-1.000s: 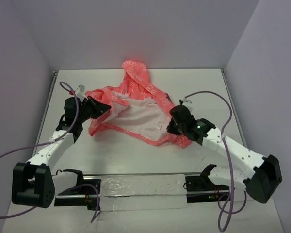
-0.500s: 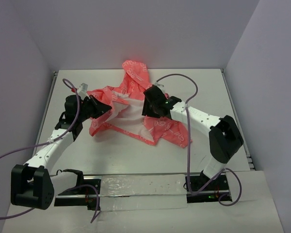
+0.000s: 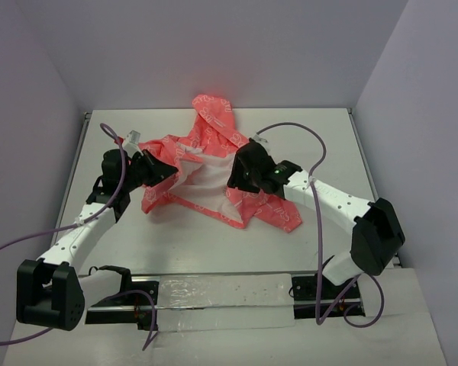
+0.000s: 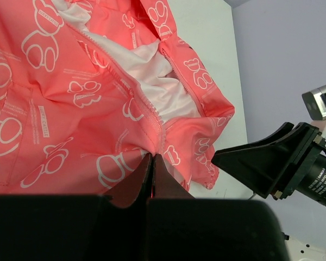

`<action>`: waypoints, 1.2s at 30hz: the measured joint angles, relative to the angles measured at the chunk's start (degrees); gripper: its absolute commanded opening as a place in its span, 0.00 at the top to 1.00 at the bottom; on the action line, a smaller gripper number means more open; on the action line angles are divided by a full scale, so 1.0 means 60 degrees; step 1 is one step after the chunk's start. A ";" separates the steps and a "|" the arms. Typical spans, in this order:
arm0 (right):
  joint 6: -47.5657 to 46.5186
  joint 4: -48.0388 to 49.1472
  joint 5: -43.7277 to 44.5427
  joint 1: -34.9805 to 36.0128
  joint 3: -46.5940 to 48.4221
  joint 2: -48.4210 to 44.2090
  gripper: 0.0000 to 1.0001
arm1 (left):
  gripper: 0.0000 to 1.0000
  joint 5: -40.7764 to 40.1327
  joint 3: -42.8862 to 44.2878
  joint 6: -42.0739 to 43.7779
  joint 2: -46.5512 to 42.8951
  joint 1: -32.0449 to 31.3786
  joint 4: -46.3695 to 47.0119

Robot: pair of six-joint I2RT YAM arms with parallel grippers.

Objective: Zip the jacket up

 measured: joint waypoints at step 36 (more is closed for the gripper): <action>0.2226 -0.0947 0.1301 0.0309 0.1201 0.3442 0.45 | 1.00 0.0261 0.0000 0.0066 -0.0104 -0.0061 -0.0152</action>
